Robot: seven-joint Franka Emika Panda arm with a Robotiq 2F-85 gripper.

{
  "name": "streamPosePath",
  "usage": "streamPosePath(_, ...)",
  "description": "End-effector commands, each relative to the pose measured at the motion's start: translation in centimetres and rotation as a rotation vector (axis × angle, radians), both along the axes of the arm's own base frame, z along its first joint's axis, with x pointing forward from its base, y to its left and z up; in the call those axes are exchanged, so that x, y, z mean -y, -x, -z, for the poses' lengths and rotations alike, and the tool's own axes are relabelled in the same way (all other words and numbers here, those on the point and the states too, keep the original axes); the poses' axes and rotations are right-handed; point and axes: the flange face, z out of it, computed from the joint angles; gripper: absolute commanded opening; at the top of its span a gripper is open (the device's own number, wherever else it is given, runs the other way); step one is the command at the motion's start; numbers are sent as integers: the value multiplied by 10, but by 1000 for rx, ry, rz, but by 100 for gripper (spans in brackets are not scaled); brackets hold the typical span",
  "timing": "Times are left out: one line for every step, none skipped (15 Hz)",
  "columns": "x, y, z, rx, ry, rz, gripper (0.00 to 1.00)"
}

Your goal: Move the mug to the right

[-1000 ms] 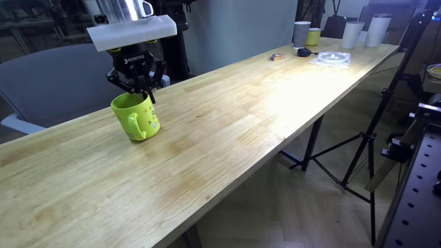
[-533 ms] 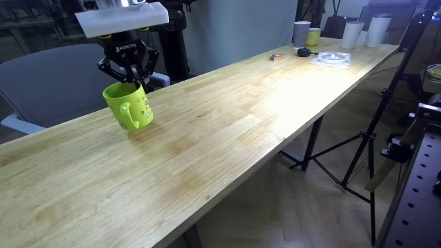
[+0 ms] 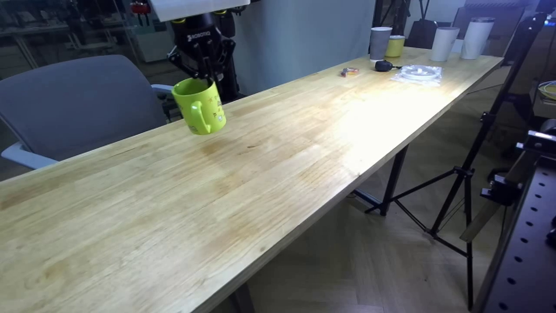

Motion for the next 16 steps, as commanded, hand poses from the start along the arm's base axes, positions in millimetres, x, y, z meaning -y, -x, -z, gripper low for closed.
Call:
streamPosePath(53,17,-26,12,10,99,2)
streamPosePath(71,22,-28,12,12,126,2)
streamPosePath(90,28,-31,12,14,154,2)
streamPosePath(106,33,-33,10,16,180,2)
streamPosePath(122,39,-36,10,18,208,2)
streamPosePath(135,45,-37,9,17,235,2)
streamPosePath(148,51,-38,10,15,260,2)
streamPosePath(159,57,-39,9,12,281,2)
streamPosePath(169,62,-39,15,6,302,2)
streamPosePath(176,67,-38,19,0,320,2)
streamPosePath(183,71,-37,28,-10,336,2)
streamPosePath(188,75,-35,34,-19,351,2)
streamPosePath(191,78,-34,39,-27,363,2)
streamPosePath(193,81,-31,44,-35,375,2)
streamPosePath(195,83,-29,46,-41,383,2)
streamPosePath(195,85,-26,47,-50,393,2)
